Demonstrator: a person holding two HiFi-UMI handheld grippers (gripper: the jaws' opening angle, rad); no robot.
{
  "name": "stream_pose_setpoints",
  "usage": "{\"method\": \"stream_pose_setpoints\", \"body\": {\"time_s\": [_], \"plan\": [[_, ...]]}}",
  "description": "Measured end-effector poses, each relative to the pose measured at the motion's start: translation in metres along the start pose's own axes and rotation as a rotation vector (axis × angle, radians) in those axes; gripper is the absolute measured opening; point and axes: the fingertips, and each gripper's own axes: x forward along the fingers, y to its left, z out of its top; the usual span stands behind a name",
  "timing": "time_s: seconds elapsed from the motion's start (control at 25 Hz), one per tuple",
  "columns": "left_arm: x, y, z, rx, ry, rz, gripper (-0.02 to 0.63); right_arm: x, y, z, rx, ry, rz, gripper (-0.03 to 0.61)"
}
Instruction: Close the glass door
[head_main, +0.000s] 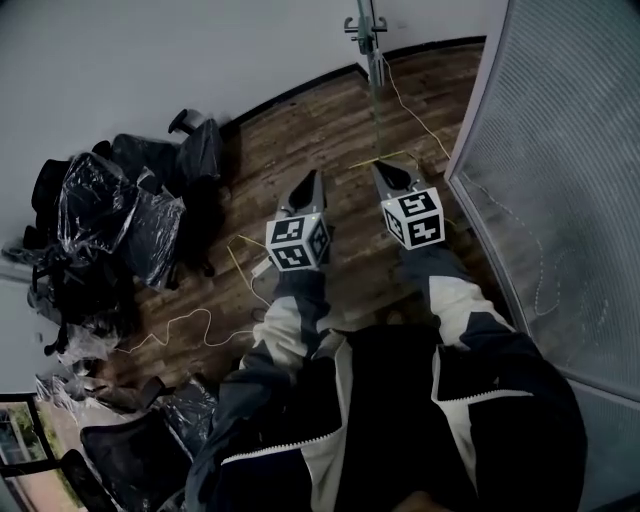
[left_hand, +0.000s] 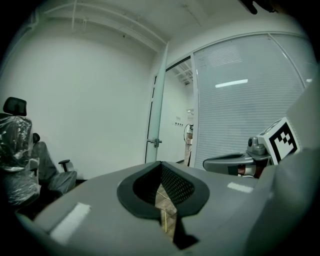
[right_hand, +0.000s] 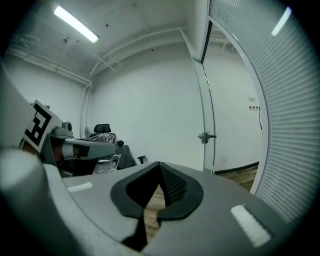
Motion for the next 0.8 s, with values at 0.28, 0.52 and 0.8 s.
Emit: {"method": "stream_pose_setpoints", "body": {"time_s": [0.28,0.52,0.8], "plan": [[0.031,0.026,0.0,-0.004,-0.001,0.049,0.003,0.047,-0.013,0.002,-0.017,0.019,0.053,0.005],[0.064,0.079,0.001,-0.035,-0.02,0.061,0.003,0.107,-0.013,0.007,-0.032,0.028,0.051,0.005],[0.114,0.164,0.015,-0.056,-0.028,0.012,0.003,0.2,-0.004,0.033,-0.031,0.033,0.001,0.005]]}}
